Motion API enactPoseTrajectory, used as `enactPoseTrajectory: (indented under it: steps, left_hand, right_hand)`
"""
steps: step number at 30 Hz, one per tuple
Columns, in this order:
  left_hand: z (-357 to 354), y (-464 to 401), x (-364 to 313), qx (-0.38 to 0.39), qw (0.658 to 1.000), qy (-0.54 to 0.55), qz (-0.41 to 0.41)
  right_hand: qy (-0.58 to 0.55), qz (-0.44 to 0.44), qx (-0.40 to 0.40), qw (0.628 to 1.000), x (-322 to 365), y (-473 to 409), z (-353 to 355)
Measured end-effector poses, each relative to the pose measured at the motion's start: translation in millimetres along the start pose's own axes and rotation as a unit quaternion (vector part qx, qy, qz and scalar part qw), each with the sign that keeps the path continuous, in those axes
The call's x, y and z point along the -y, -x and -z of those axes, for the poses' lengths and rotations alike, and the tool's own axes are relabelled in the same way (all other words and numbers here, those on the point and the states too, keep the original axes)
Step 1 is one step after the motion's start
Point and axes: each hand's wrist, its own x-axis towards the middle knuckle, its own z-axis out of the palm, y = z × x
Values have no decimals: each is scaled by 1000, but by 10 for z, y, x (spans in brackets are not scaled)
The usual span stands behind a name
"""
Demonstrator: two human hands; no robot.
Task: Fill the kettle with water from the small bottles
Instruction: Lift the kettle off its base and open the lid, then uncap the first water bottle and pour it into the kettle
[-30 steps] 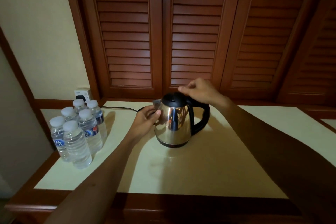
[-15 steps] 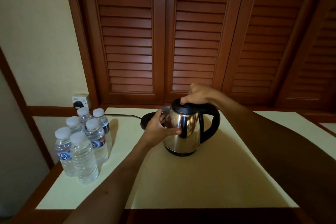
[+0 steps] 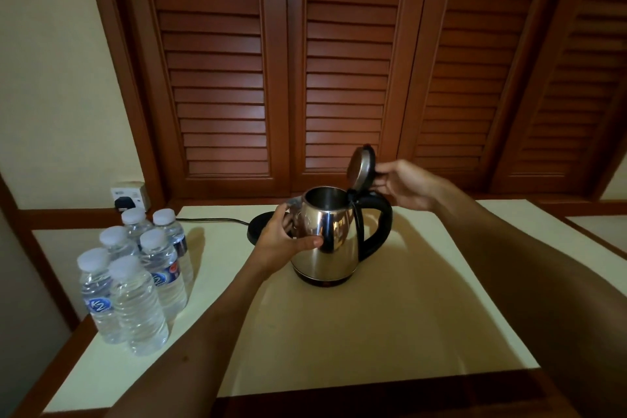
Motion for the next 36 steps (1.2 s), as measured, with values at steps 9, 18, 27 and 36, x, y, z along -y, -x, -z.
enactPoseTrajectory:
  steps: [9,18,27,36]
  left_hand:
    - [-38,48,-8,2,1000,15,12]
    - [-196,324,-78,-63,997,-19,45]
    - [-35,1244,-33,-164,978,-94,83]
    - [700,2191,-216,-328,933,-146,22]
  right_hand:
    - [-71,18,0,997,-364,46,156]
    - [51,182,-343,920,-845,371,-288]
    - [197,294,-188,916,-1397,746,-1210]
    - [174,317,2,932,-975,499,-2349]
